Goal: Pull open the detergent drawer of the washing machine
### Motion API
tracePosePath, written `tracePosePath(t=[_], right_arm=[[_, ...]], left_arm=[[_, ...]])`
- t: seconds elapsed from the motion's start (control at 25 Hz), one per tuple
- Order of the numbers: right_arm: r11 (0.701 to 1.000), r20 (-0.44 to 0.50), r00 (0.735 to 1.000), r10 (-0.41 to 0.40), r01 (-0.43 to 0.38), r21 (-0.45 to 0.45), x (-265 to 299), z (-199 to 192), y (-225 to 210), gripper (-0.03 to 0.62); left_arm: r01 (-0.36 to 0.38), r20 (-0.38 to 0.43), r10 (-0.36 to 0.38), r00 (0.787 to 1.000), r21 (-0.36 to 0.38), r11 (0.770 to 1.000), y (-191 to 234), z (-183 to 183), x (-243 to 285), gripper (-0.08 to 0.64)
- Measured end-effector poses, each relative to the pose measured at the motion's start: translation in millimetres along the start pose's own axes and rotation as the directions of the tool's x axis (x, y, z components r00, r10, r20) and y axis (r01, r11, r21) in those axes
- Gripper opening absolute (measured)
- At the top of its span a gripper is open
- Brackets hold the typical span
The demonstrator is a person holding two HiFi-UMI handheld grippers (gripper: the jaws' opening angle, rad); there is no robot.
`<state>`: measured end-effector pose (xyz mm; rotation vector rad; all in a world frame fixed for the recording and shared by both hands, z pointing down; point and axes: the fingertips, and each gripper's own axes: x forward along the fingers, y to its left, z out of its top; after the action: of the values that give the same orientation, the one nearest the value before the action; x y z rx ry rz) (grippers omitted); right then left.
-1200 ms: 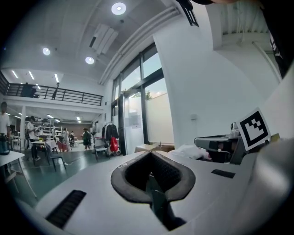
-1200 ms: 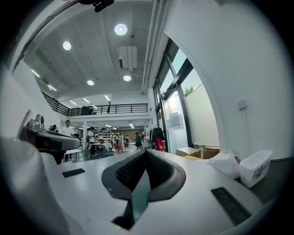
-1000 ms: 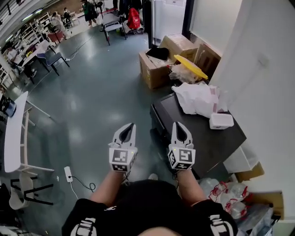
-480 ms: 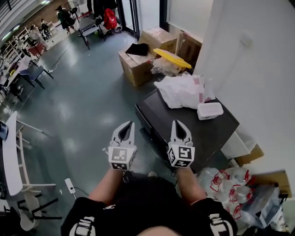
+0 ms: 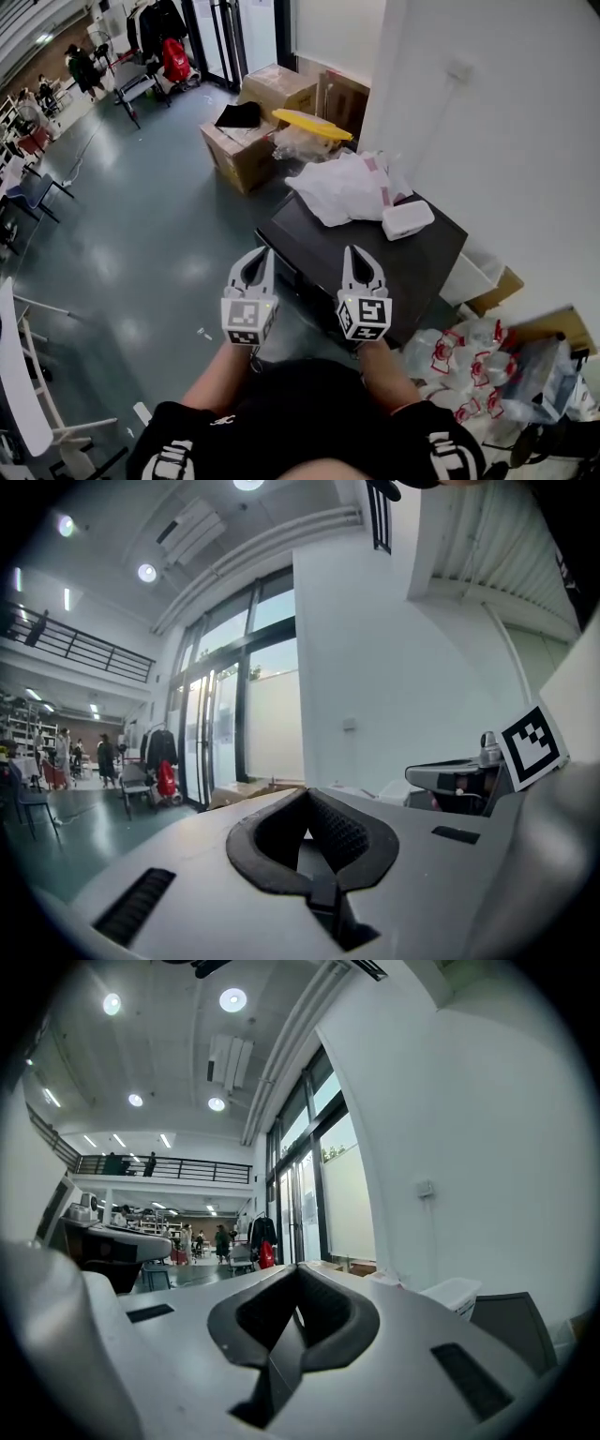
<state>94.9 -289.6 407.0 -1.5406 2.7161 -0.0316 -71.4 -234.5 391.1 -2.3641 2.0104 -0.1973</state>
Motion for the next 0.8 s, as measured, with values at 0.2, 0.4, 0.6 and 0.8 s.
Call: tracePosePath(t=[0.2,0.4,0.6,0.8], right_arm=[[0.997,0.001,0.997,-0.077,0.077,-0.012,16.2,-1.0,4.9,0.002],[0.987,0.009,0.987,-0.158,0.158,-0.006,32.2,4.7,28.6,0.002],[0.971,-0.002,0.971,-0.24,0.24,-0.012,37.2,4.0,50.3,0.002],[0.939,-0.03,0.939,-0.344,0.343,-0.031,32.1,-5.1,51.4,0.002]], left_arm=[[0.078,0.009,-0.078,0.997,-0.003,0.997,16.8,-6.3,17.0,-0.003],[0.164,-0.005,-0.164,0.986,0.004,0.986,49.1,-9.6,24.9,-0.003],[0.237,-0.015,-0.237,0.971,-0.002,0.971,77.2,-14.9,33.3,-0.003],[0.318,-0.001,-0.318,0.948,-0.004,0.948,83.2,-16.9,45.6,-0.003]])
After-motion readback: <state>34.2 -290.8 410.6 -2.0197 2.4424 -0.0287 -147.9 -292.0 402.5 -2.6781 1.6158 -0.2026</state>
